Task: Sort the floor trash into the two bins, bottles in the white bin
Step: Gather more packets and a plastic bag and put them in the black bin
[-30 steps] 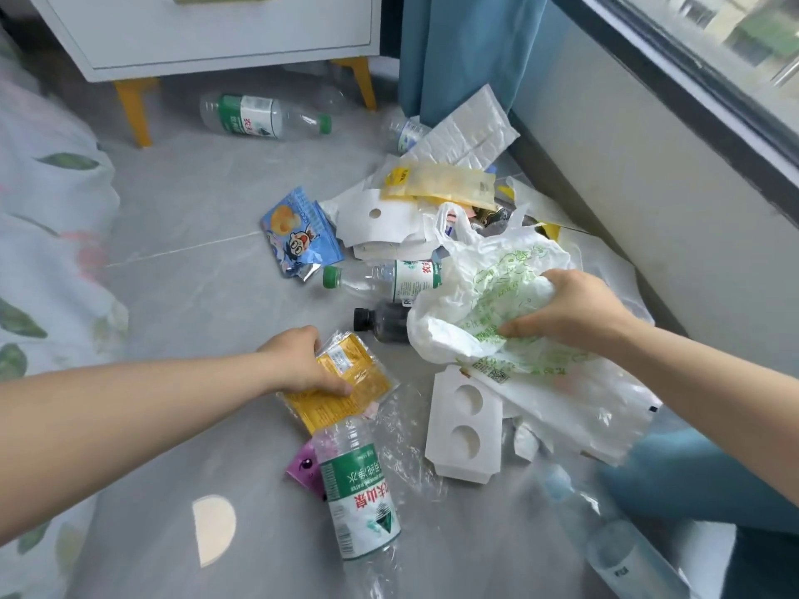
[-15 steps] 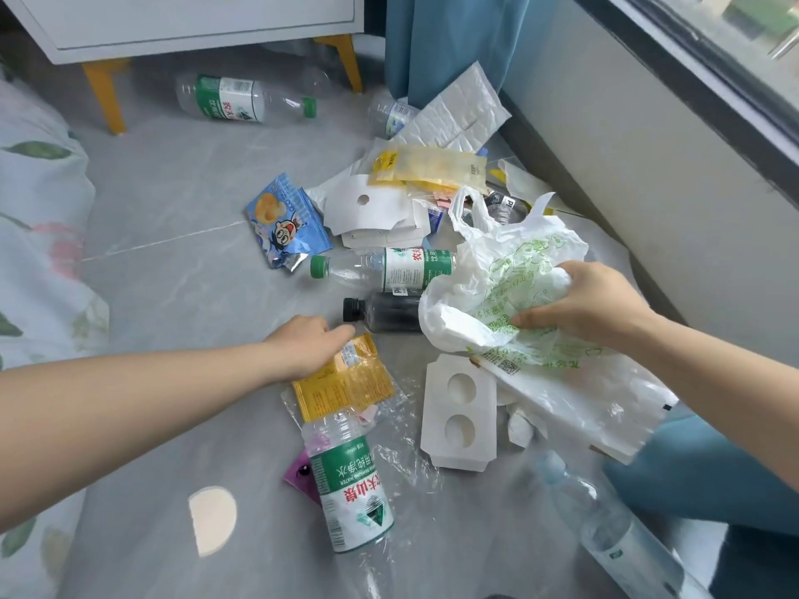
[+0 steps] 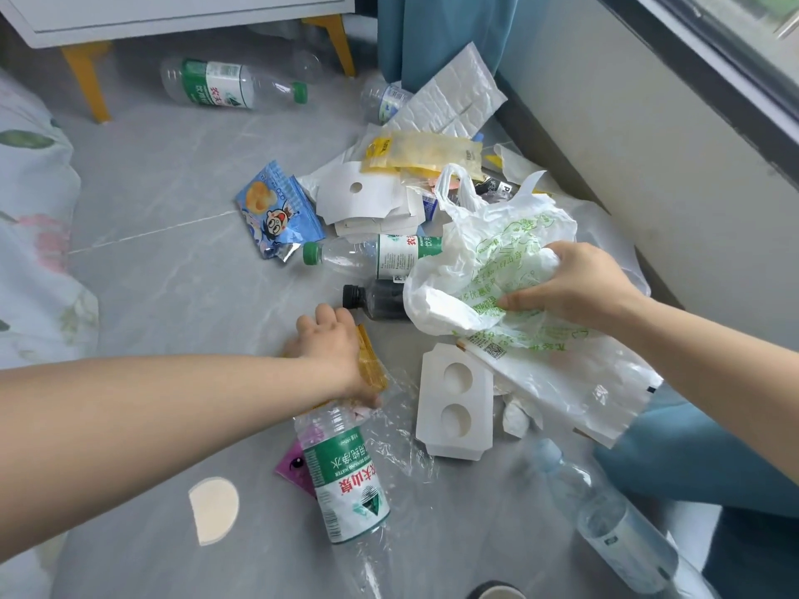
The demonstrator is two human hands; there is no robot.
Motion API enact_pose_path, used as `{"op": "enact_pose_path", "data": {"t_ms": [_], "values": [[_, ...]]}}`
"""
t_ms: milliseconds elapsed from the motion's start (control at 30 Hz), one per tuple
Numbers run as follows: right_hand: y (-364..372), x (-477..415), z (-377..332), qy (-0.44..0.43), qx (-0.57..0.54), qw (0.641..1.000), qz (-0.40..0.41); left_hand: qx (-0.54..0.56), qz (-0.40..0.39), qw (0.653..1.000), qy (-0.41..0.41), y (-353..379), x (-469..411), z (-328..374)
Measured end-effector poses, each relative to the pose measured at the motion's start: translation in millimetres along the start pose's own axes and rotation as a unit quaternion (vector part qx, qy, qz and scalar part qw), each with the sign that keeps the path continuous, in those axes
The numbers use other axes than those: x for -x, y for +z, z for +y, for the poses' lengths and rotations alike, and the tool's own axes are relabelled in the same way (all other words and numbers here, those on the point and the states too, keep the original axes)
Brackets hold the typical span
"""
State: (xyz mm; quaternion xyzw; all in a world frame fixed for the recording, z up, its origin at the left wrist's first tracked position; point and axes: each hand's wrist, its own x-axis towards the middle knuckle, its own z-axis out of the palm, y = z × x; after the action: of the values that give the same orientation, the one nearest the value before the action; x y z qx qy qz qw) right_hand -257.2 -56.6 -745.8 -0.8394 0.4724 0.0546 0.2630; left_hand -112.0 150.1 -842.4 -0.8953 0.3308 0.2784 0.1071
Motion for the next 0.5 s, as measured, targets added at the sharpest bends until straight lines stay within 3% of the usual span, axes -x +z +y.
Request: {"op": "enact_pose_path", "data": {"t_ms": [233,500], "values": [[-1,0,0,0.000,-0.013,1.000,-0.008,0.032,0.006,0.999,0.012,1,-1,-2],[2,2,-1,-0.007,-0.006,1.000,-0.013,0.108,-0.051,0.992,0.047,2,-8,-15]]}}
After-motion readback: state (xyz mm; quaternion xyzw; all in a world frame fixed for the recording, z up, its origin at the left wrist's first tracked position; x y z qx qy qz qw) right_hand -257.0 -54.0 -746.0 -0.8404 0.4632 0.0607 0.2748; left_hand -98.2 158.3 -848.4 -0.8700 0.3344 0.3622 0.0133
